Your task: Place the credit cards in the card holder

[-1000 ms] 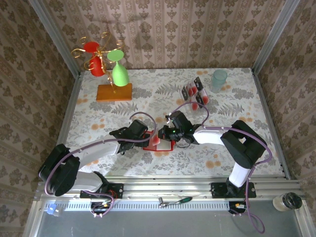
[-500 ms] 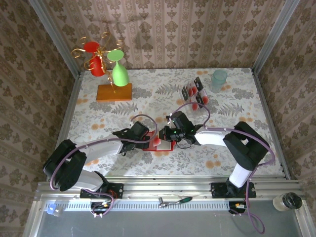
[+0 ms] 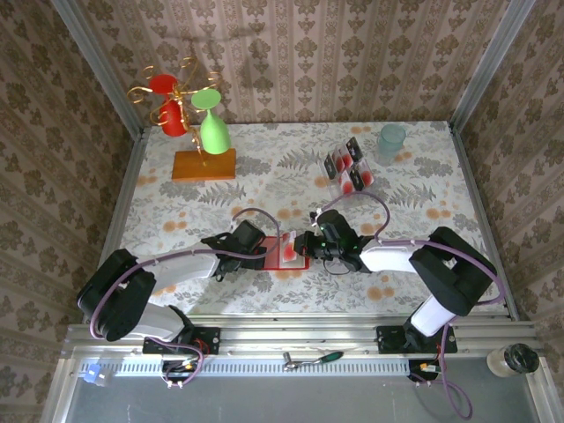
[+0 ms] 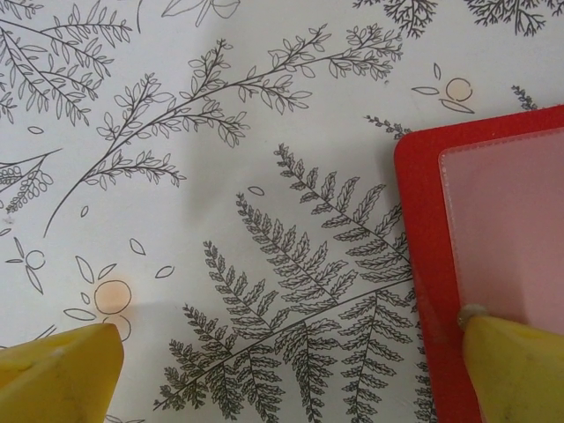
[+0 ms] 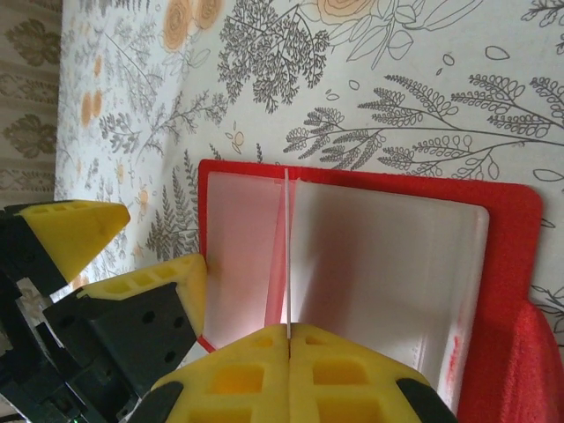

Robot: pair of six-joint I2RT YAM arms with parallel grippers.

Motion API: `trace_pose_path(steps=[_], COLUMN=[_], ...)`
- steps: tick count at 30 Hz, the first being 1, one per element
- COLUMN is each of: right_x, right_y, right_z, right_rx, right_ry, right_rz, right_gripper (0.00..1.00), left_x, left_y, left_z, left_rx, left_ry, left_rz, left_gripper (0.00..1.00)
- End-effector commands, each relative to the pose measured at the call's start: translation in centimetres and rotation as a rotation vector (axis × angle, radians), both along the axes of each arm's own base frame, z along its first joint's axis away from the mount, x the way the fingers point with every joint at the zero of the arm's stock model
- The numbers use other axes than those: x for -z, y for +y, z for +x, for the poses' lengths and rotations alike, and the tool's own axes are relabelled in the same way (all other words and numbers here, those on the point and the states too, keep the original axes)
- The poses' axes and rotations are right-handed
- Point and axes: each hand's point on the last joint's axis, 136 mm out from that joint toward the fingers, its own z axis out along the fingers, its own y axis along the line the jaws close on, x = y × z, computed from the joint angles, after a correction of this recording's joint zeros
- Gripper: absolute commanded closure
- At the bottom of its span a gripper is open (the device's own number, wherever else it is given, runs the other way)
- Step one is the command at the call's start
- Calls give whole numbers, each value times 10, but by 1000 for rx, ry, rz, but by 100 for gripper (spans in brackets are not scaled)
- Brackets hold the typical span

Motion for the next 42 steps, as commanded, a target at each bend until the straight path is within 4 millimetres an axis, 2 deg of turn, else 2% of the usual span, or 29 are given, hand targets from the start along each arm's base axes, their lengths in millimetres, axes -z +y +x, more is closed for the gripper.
trace_pose_path(steps=[1,22,42], right_x=[-5,15,26], right_y=[2,7,10], right_z=[11,15,4], right_rx=[56,93,85], right_ry=[-57,-37,1], right_rz=[54,120,152], right_gripper=[100,100,100], left_x=[5,8,8], left_y=[5,6,4], left_z=[-5,-7,-7], left_rx=[-17,-17,-15], left_ry=[9,18,16], left_rz=[11,11,8], left_gripper=[0,0,0])
